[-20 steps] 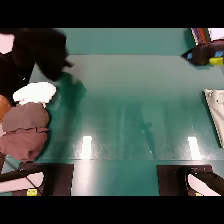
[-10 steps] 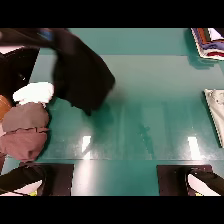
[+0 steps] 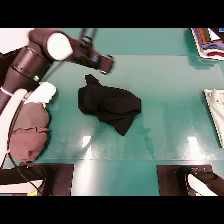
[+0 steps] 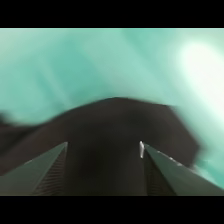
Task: Fold the shirts.
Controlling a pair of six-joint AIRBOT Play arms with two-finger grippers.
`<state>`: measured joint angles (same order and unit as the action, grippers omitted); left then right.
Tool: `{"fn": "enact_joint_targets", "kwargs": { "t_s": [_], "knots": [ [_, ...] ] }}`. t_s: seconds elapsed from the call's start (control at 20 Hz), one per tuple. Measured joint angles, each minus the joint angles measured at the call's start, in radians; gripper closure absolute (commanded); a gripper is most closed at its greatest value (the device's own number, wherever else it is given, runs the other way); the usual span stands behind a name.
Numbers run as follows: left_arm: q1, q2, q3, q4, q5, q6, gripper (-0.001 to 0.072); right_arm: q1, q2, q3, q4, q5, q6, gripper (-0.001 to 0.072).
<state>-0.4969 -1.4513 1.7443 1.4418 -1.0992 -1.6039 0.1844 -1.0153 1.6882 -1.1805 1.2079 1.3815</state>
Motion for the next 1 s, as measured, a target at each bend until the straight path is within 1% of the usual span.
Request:
{"fn": "enact_joint_targets", "kwargs": {
  "t_s": [0.2, 0.35, 0.5, 0.6, 0.75, 0.8, 0.85, 0.9, 0.95, 1.0],
  "knots": [
    [0.246, -0.046, -0.103, -0.093, -0.044, 0.02, 0.0153, 0.0, 0.003, -0.047, 0.0, -0.011, 0.0, 0.0691],
    [0.358, -0.091, -0.225, -0.19, -0.035, 0.074, 0.0152, 0.0, 0.005, -0.09, 0.002, -0.026, 0.0, 0.0691],
    [0.407, -0.139, -0.305, -0.253, 0.013, 0.131, 0.0152, 0.0, 0.004, -0.13, 0.002, -0.034, 0.0, 0.0691],
    [0.412, -0.168, -0.33, -0.301, 0.056, 0.171, 0.0151, 0.0, 0.003, -0.148, 0.002, -0.035, 0.0, 0.0691],
    [0.405, -0.205, -0.347, -0.342, 0.109, 0.207, 0.0154, 0.0, -0.005, -0.162, 0.003, -0.037, 0.001, 0.0691],
    [0.397, -0.215, -0.351, -0.351, 0.117, 0.216, 0.0168, 0.0, -0.008, -0.164, 0.003, -0.037, 0.001, 0.0691],
    [0.391, -0.221, -0.352, -0.356, 0.129, 0.223, 0.034, 0.0, -0.014, -0.166, 0.003, -0.035, 0.001, 0.0691],
    [0.388, -0.225, -0.352, -0.364, 0.143, 0.227, 0.0556, 0.0, -0.021, -0.167, 0.002, -0.027, 0.002, 0.0691],
    [0.388, -0.229, -0.351, -0.364, 0.156, 0.23, 0.0683, 0.0, -0.029, -0.167, 0.003, -0.017, 0.002, 0.0691],
    [0.386, -0.232, -0.346, -0.364, 0.164, 0.234, 0.0681, 0.0, -0.04, -0.168, 0.003, 0.0, 0.003, 0.0691]
  ]
}}
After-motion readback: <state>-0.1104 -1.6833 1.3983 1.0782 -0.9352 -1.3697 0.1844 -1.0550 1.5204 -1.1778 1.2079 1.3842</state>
